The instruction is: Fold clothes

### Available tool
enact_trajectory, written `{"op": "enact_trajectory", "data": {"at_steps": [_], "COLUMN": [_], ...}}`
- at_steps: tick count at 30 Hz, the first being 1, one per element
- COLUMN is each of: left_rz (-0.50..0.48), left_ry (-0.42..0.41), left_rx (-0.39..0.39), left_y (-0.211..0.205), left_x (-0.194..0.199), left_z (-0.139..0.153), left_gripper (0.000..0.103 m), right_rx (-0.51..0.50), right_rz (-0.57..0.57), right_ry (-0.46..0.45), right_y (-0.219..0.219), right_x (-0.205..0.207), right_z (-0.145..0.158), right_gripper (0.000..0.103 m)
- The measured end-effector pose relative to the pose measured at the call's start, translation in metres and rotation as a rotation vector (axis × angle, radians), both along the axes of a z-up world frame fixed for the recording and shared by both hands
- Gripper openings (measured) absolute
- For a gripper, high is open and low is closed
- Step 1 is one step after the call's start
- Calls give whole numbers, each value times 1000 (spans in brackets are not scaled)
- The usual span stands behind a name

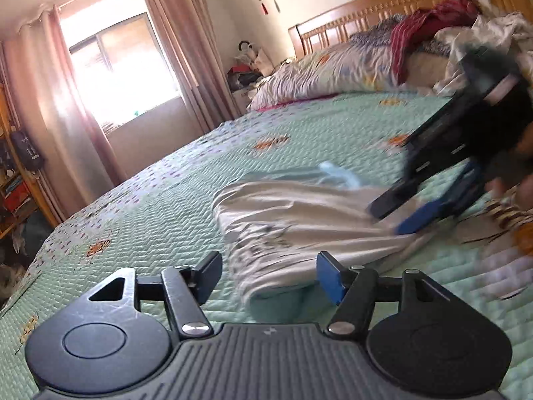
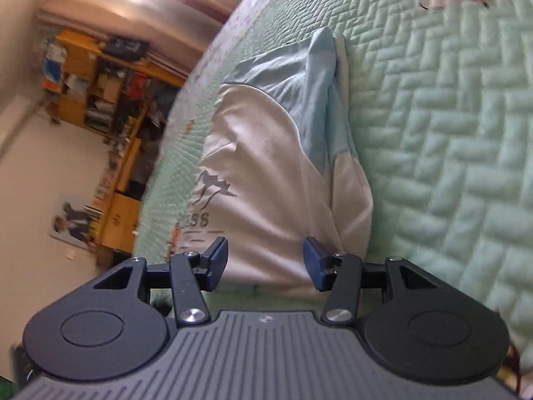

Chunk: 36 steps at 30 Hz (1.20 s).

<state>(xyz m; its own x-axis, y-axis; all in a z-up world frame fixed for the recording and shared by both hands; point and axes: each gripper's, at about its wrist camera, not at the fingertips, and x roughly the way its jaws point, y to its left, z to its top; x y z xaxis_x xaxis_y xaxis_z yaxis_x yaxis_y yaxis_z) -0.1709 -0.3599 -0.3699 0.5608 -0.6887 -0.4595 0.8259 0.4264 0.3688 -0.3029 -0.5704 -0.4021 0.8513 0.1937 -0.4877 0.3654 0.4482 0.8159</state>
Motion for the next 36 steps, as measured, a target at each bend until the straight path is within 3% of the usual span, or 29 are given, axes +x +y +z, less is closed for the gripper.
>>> {"op": "enact_trajectory", "data": {"at_steps": [4,7,10,16,19,20,24,28,31,33,36], "left_rz": [-14,-43,-82,6,8,-1,-87,-130,-110,-99,-87], "left_ry": [92,164,170,105,129,145,195,263,297,331,363], "left_rx": [87,84,90,-72,-139,-154,-191,-162,-144,-142,-129], "left_y": [-12,-6,1,24,19,15,3,-1,-2,-3,-5], "left_x": [5,-10,-29,-13,11,19,29,32,38,44,46], "left_z": [-24,-33,-38,-2,7,7,-6,-31,-45,-48,-55], "left_gripper": [54,53,49,58,64,63,65,65,65,65,67], "right_rx": [-166,-233,-256,-309,-325,-321,-297,-273,-89,114,183], "right_rz": [8,82,177,262,301,290,225,159,151,171,123], "right_ry": [-49,-112,-127,-6,71,56,-39,-134,-219,-202,-13], "right_y": [11,20,38,57,63,58,31,5,-28,-47,-80], "right_x": [9,48,102,143,152,151,142,134,175,214,267], "right_z": [42,68,75,55,39,41,57,73,60,29,-12], "right_gripper": [55,63,67,67,67,67,67,68,71,79,78]}}
